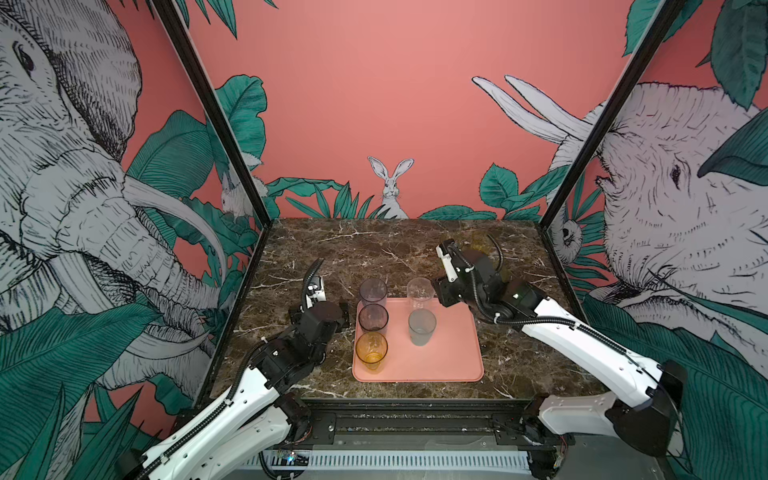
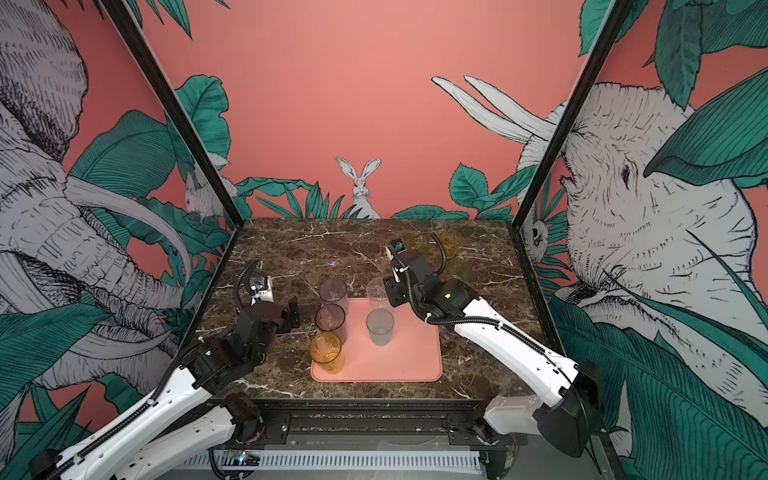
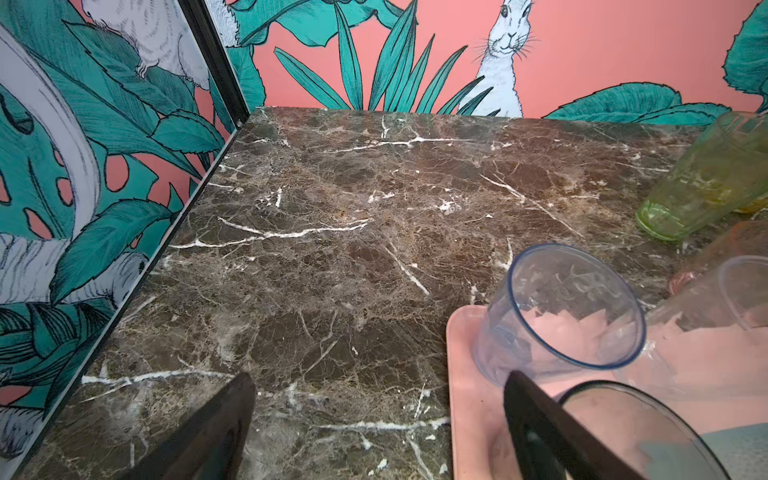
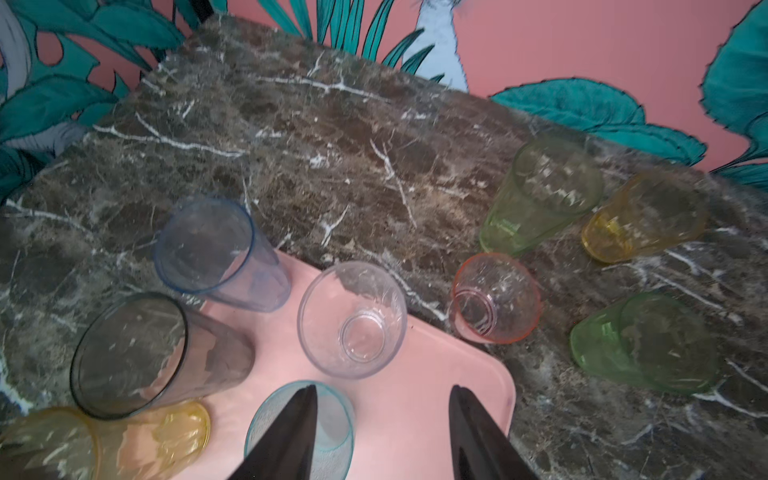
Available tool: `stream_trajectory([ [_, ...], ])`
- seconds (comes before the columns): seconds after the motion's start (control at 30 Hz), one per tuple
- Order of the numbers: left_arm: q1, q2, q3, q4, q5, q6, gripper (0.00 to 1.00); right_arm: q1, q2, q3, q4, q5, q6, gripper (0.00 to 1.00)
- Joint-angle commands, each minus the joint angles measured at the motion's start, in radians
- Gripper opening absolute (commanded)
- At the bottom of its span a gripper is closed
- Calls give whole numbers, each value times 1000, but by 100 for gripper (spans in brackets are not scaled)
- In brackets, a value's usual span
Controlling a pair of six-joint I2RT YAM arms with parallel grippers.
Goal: Place the glasses into the tray
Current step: 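Open the right gripper and move it over the green cups beyond the tray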
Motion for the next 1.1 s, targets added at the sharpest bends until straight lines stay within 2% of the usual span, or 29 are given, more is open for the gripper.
stream_trajectory([
  [0.0,5,-7,16,-29,-14,-3,94,-52,39,83,-14,40,-27,56],
  [0.57,6,-13,22,-34,-27,4,95,-318,287,370,-44,-32,-19,69],
  [1.07,7,-40,18,-60,-32,-3,95,-470,503,521,-86,-136,70,75],
])
